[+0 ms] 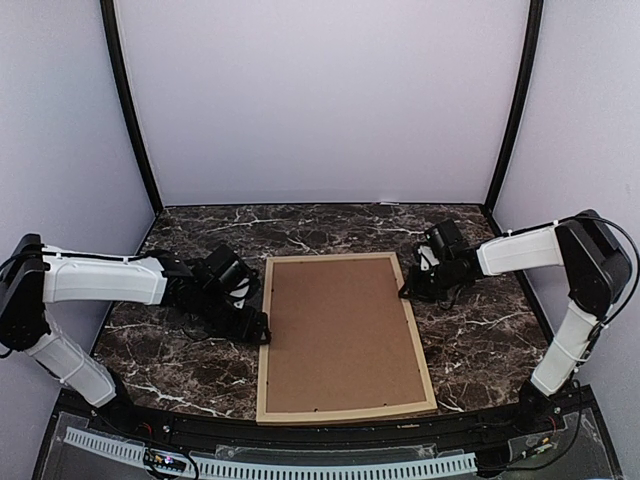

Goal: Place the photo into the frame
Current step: Press the fastener onto the backboard.

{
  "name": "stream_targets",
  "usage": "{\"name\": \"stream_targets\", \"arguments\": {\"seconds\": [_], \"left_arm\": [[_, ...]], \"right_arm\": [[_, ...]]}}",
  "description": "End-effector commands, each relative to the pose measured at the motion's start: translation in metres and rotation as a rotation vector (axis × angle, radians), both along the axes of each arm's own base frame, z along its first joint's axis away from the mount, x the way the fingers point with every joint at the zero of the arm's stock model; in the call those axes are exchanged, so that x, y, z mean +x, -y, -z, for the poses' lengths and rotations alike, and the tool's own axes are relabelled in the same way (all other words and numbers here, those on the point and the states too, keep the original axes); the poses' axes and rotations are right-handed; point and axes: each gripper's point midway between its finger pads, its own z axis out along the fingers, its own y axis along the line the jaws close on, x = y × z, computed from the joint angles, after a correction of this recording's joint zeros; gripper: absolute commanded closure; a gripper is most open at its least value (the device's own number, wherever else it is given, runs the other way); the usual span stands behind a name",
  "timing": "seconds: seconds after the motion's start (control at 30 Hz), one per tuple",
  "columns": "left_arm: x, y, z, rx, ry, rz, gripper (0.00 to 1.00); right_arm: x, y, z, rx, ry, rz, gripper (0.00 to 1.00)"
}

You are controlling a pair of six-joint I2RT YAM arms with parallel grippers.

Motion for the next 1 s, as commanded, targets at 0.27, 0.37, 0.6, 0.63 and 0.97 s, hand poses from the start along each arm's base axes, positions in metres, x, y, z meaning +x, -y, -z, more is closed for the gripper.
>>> {"name": "stream_targets", "arguments": {"seconds": [0.27, 0.37, 0.6, 0.63, 0.97], "left_arm": [[-0.041, -0.018, 0.01, 0.013, -0.094, -0.008, 0.18], [-0.049, -0.018, 0.016, 0.02, -0.129, 0.003, 0.18], [-0.068, -0.018, 0.022, 0.045, -0.178, 0.025, 0.18], [-0.069, -0.017, 0.023, 0.042, -0.181, 0.025, 0.18], [-0.074, -0.02, 0.034, 0.072, -0.203, 0.019, 0.18]], "right_arm": [[0.016, 0.013, 0.029, 0.024, -0.043, 0.143, 0.92], [0.017, 0.011, 0.03, 0.028, -0.044, 0.142, 0.92], [0.015, 0.011, 0.033, 0.028, -0.046, 0.136, 0.92], [0.014, 0.011, 0.034, 0.028, -0.048, 0.136, 0.92], [0.009, 0.015, 0.033, 0.018, -0.045, 0.136, 0.92]]}}
